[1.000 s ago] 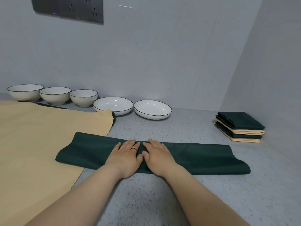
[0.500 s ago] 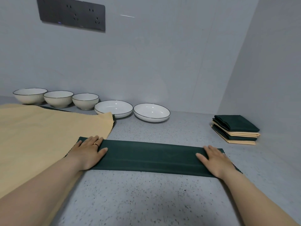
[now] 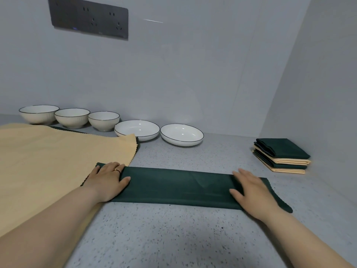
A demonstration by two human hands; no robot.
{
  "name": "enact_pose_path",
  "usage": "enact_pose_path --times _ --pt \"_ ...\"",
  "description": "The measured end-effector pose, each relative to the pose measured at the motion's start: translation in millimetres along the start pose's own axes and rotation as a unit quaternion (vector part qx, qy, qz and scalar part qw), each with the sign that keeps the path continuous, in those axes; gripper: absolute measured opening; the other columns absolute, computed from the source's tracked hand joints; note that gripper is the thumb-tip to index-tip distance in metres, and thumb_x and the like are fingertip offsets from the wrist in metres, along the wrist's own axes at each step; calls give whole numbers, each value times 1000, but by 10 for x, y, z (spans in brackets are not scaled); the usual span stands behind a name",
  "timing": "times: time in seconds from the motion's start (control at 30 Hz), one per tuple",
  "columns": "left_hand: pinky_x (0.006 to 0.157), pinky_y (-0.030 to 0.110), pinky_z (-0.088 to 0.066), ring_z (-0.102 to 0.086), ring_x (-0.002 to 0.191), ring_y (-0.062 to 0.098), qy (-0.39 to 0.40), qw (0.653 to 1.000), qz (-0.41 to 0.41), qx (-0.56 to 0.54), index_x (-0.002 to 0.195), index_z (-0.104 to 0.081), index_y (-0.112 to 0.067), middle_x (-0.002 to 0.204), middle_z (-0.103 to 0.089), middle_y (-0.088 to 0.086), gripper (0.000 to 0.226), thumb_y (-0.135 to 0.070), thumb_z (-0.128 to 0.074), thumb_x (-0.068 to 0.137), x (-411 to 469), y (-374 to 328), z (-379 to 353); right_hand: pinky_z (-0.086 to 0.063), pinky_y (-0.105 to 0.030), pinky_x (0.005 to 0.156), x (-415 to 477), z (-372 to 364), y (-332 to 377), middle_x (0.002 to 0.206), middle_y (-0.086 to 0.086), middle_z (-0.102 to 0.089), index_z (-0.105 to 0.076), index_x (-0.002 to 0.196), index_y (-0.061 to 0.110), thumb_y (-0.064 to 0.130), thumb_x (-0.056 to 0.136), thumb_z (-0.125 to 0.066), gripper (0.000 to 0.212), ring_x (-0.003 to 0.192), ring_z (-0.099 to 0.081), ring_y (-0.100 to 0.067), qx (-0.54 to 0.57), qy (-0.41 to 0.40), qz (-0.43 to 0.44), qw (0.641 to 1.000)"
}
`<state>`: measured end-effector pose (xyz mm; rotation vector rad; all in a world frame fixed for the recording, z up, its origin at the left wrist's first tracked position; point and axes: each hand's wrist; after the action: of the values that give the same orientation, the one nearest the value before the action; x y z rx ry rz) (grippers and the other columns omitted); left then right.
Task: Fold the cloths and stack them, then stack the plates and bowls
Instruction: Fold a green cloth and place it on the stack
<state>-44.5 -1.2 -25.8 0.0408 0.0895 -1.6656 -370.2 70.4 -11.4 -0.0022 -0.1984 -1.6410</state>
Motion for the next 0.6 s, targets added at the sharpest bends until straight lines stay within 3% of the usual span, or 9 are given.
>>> enact_pose_path --times 0.1,0.17,0.4,0.43,0.47,0.5,0.53,0.6 --pt "117 33 -5 -17 141 17 -22 1000 -6 20 145 -21 -21 149 -26 0 55 -45 -28 97 54 10 84 -1 -18 113 -96 31 376 154 11 -16 -26 144 30 42 94 -41 53 143 -11 -6 50 18 132 990" --pt "117 34 -6 -21 139 18 -30 999 -10 37 143 -26 -22 145 -33 0 54 -46 -32 96 108 13 141 5 -13 107 -140 -30 568 151 13 -27 -34 141 29 43 94 -42 50 141 -17 -3 28 41 205 978" --pt "108 29 -22 -37 127 19 -67 995 -30 66 128 -48 -27 132 -47 -1 38 -44 -38 95 292 37 201 4 -13 104 -125 -204 658 140 9 -47 -52 131 22 30 95 -36 40 128 -44 -5 37 9 233 972" --pt "106 27 -24 -37 126 19 -76 995 -33 60 125 -50 -27 130 -48 -1 35 -43 -41 94 304 32 205 -4 -17 109 -146 -196 665 131 9 -56 -60 122 22 29 87 -39 42 120 -52 -4 32 0 234 972" --pt "105 27 -24 -37 125 19 -80 995 -35 51 122 -52 -27 128 -48 0 33 -41 -43 94 318 31 203 -22 -21 110 -162 -197 662 115 12 -66 -70 106 26 27 75 -48 38 105 -61 1 26 -16 231 972" --pt "105 26 -25 -37 124 19 -80 995 -36 43 119 -54 -27 127 -47 0 30 -40 -44 93 329 36 210 -41 -18 99 -166 -200 661 95 20 -71 -74 87 33 30 62 -56 31 86 -65 9 23 -28 227 973" --pt "104 26 -25 -37 124 19 -78 995 -38 40 116 -56 -26 126 -47 0 28 -38 -46 93 338 39 217 -49 -14 84 -142 -229 653 79 27 -70 -73 71 39 34 52 -59 24 72 -63 16 -1 -52 231 971" --pt "101 25 -26 -39 123 19 -76 995 -47 51 113 -58 -24 125 -48 -1 26 -36 -47 92 331 49 234 -50 -10 74 -138 -243 647 69 33 -66 -69 60 43 39 47 -59 17 64 -59 21 -51 -84 228 969"
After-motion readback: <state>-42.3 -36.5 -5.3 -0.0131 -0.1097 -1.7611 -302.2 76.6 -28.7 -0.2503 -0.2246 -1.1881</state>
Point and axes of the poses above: each hand's wrist, its own x-axis towards the middle knuckle, its own z-axis out of the back of the hand, y = z × x
